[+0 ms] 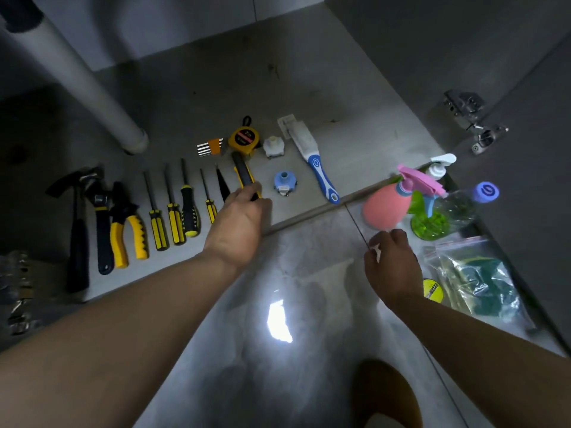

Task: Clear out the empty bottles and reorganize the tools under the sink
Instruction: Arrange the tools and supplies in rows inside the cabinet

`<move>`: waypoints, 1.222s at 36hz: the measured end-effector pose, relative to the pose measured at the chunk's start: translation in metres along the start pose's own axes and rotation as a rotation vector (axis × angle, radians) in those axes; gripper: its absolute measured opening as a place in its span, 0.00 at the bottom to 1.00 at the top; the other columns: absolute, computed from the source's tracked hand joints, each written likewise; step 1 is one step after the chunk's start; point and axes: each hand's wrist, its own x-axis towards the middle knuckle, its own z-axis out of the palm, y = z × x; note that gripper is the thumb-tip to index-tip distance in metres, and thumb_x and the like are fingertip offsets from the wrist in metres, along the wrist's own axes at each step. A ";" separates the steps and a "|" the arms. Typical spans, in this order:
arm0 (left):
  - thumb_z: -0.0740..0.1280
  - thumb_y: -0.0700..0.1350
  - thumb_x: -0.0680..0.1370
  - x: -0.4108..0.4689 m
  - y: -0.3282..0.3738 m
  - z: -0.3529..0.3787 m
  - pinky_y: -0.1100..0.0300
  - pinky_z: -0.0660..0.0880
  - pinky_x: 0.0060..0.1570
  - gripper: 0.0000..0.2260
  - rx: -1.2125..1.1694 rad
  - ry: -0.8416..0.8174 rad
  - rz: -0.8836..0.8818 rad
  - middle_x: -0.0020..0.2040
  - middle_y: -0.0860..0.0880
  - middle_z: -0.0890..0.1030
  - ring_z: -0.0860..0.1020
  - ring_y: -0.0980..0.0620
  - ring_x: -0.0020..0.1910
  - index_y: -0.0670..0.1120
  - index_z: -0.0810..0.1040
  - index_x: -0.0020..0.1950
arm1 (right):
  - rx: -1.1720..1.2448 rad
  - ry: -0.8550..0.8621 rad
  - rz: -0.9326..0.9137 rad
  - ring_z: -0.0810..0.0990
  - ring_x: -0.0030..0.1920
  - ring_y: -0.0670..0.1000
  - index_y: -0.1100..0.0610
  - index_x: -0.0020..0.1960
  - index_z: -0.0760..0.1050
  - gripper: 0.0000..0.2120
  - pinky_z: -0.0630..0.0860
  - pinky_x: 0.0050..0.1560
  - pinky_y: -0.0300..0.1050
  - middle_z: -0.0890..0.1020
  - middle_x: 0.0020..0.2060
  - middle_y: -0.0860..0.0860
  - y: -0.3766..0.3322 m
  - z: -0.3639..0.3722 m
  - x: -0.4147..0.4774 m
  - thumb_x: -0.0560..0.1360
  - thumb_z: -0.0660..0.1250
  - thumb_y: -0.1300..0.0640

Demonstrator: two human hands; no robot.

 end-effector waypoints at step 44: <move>0.63 0.44 0.84 -0.065 0.090 0.077 0.54 0.79 0.55 0.06 -1.243 -0.255 -0.725 0.49 0.49 0.85 0.83 0.51 0.52 0.44 0.76 0.58 | -0.525 -0.309 0.061 0.79 0.53 0.60 0.55 0.66 0.63 0.25 0.78 0.45 0.52 0.65 0.63 0.59 0.051 -0.019 -0.049 0.71 0.67 0.63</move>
